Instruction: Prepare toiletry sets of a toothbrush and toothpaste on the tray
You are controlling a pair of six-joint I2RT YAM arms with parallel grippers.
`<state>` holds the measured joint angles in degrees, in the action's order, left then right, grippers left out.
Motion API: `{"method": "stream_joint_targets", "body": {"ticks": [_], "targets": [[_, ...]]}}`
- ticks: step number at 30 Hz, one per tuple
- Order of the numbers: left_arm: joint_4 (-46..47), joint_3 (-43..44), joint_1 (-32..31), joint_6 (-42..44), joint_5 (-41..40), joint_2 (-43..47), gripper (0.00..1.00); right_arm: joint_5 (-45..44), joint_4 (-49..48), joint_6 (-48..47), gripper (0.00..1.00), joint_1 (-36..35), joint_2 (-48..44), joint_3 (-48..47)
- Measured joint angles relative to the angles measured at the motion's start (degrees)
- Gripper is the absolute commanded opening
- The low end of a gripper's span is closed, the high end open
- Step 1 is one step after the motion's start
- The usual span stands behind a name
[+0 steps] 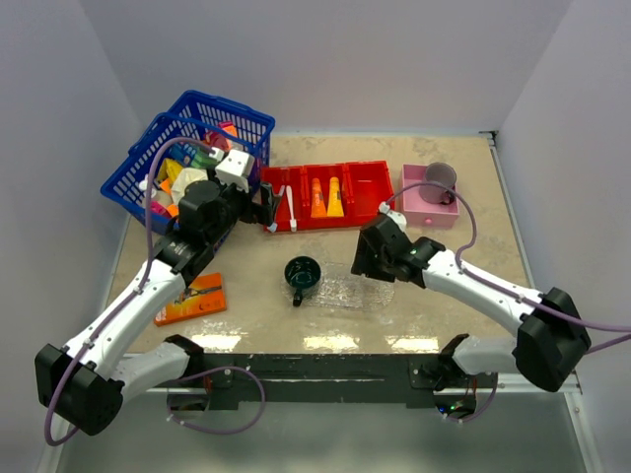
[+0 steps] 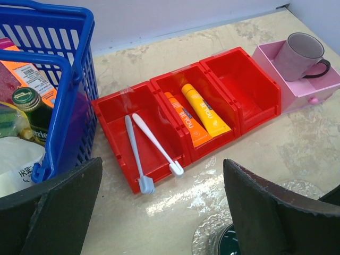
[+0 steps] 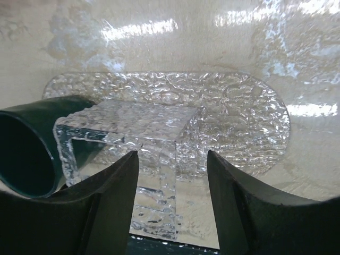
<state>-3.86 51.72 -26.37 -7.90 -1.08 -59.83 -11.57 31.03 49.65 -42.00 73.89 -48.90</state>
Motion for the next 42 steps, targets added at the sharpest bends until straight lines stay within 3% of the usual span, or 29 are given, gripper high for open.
{"method": "stream_joint_targets", "body": {"ticks": [14,21,28,34,42], "targets": [[-0.2,0.0,0.0,0.0,0.0,-0.8,0.99,-4.0,5.2,-11.2,0.55,1.3,-5.6,-12.5],[-0.2,0.0,0.0,0.0,-0.5,-0.8,0.99,-2.3,4.3,-22.4,0.54,14.1,-4.6,-21.1],[-0.2,0.0,0.0,0.1,-0.7,-1.9,0.99,3.5,-0.6,-30.3,0.53,25.0,5.4,-26.3],[-0.5,0.0,0.0,0.2,-1.2,-2.2,0.99,7.9,-3.1,-36.0,0.52,33.8,19.8,-37.1],[-0.6,0.0,0.0,0.7,-1.8,-2.2,0.99,10.7,-3.3,-42.0,0.51,40.3,28.0,-44.3]]}}
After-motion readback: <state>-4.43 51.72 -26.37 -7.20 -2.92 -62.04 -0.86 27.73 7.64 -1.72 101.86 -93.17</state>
